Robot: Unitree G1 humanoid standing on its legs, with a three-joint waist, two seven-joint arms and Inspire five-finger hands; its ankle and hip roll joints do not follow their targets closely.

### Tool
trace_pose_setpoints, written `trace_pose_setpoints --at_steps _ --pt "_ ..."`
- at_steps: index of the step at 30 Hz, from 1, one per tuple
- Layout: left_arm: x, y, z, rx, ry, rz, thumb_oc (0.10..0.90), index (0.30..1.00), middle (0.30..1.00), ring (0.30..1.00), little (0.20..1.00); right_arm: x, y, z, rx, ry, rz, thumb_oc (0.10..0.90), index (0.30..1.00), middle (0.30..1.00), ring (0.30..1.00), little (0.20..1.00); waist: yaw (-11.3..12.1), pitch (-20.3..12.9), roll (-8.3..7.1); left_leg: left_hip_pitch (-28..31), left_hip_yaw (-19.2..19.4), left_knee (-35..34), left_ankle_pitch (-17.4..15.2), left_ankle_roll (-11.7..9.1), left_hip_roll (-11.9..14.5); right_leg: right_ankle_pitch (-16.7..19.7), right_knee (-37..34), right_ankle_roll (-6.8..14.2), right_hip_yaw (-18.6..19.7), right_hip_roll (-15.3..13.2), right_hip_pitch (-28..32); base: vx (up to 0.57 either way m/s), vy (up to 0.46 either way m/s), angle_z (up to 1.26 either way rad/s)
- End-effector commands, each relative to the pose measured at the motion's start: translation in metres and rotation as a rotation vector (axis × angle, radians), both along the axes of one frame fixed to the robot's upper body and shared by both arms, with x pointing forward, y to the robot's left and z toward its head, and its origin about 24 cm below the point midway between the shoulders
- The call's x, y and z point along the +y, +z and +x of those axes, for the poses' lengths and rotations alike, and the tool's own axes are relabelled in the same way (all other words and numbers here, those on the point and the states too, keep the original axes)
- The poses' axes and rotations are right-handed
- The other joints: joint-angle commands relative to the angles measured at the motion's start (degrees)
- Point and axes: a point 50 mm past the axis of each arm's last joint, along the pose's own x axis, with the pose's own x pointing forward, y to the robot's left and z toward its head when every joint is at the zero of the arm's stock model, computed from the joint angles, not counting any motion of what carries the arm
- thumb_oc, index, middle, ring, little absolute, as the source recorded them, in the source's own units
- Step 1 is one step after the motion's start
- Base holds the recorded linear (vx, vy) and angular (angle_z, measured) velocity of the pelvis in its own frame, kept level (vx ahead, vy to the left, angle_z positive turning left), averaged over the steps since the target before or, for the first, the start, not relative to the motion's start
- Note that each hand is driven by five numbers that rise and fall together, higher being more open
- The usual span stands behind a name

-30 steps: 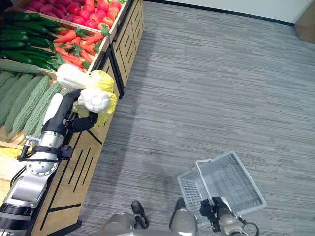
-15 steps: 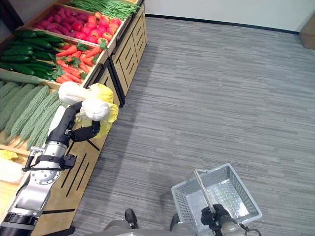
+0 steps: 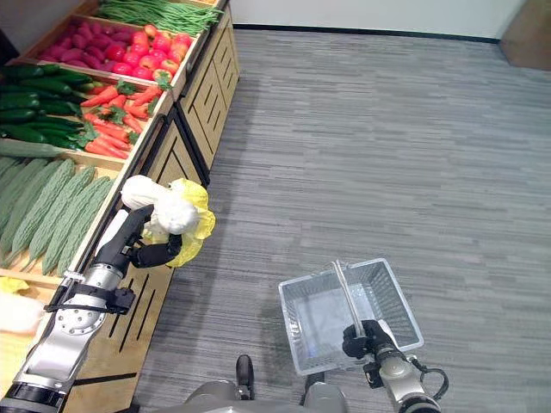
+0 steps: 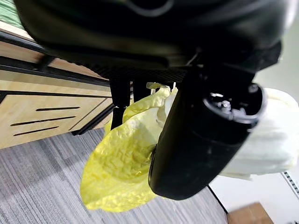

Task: Get the vegetables into the basket

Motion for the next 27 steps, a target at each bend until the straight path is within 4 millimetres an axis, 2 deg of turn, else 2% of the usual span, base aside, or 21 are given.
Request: trace_pose_setpoints --at_steps 1,4,5,9,14,16,17,19,20,27 --pt "-0.006 0.048 0.011 -0.218 -0.075 0.064 0.400 0.300 0.300 0.300 0.300 -0.007 0.036 0.047 -0.208 0.076 -0.068 0.400 0.300 0.300 0.300 0.300 0.1 -0.8 -0.59 0.3 0.8 5.9 -9.3 1.7 -1.0 -2.2 2.0 1.7 1.9 0.1 0.1 0.01 0.055 -0.37" --pt "-0.009 0.044 0.015 -0.176 -0.118 0.148 0.400 0.300 0.300 0.300 0.300 -0.002 0.055 0.069 -0.292 0.120 -0.081 0.400 0.300 0.300 0.300 0.300 0.2 -1.1 -0.78 1.3 1.9 4.6 -9.2 2.0 -1.0 -1.2 0.9 2.2 2.8 0.2 0.2 0.01 0.064 -0.18" --pt "-0.011 0.049 0.018 -0.193 -0.137 0.231 0.400 0.300 0.300 0.300 0.300 0.002 0.068 0.083 -0.361 0.125 -0.066 0.400 0.300 0.300 0.300 0.300 0.1 -1.4 -0.91 1.8 2.3 4.4 -9.4 2.0 -0.9 -1.1 0.2 2.4 3.3 0.4 0.3 0.01 0.049 -0.23" --pt "-0.016 0.048 0.024 -0.185 -0.167 0.307 0.400 0.300 0.300 0.300 0.300 0.015 0.093 0.103 -0.487 0.125 0.026 0.400 0.300 0.300 0.300 0.300 0.2 -1.9 -1.13 2.3 3.6 4.0 -9.5 1.8 -0.7 -0.7 -1.8 2.4 4.1 0.8 0.5 0.00 0.006 -0.25" --pt "-0.024 0.039 0.029 -0.158 -0.206 0.381 0.400 0.300 0.300 0.300 0.300 0.033 0.127 0.120 -0.634 0.191 0.094 0.400 0.300 0.300 0.300 0.300 0.0 -2.2 -1.33 2.6 4.8 4.1 -9.4 1.4 -0.1 -0.4 -3.2 1.9 4.9 1.3 0.7 0.01 -0.041 -0.18" --pt "-0.026 0.038 0.030 -0.155 -0.215 0.383 0.400 0.300 0.300 0.300 0.300 0.035 0.131 0.122 -0.650 0.196 0.096 0.400 0.300 0.300 0.300 0.300 0.1 -2.1 -1.30 2.7 4.9 4.1 -9.3 1.3 0.0 -0.4 -3.4 1.8 4.9 1.4 0.8 0.01 -0.053 -0.09" --pt "-0.031 0.033 0.032 -0.135 -0.245 0.412 0.400 0.300 0.300 0.300 0.300 0.044 0.147 0.128 -0.713 0.241 0.105 0.400 0.300 0.300 0.300 0.300 -0.3 -2.2 -1.27 2.8 5.1 4.1 -9.3 1.1 0.2 -0.5 -3.9 1.7 5.0 1.6 0.9 0.01 -0.049 -0.07" --pt "-0.034 0.032 0.033 -0.134 -0.256 0.414 0.400 0.300 0.300 0.300 0.300 0.046 0.152 0.130 -0.733 0.254 0.102 0.400 0.300 0.300 0.300 0.300 -0.2 -2.1 -1.16 2.8 5.2 4.1 -9.2 1.0 0.3 -0.4 -4.1 1.6 5.1 1.7 1.0 0.01 -0.070 -0.05" --pt "-0.041 0.024 0.035 -0.104 -0.288 0.436 0.400 0.300 0.300 0.300 0.300 0.055 0.161 0.133 -0.767 0.304 0.102 0.400 0.300 0.300 0.300 0.300 -0.5 -2.1 -0.95 2.8 5.4 4.0 -9.0 0.7 0.4 -0.4 -4.4 1.5 5.2 1.8 1.1 0.01 -0.070 -0.06" --pt "-0.068 0.008 0.045 -0.077 -0.377 0.470 0.400 0.300 0.300 0.300 0.300 0.080 0.178 0.138 -0.827 0.417 0.100 0.400 0.300 0.300 0.300 0.300 -1.1 -1.7 0.45 1.9 5.3 4.0 -8.3 0.1 0.7 -0.2 -5.0 1.0 5.0 1.9 0.6 0.00 -0.068 -0.02"
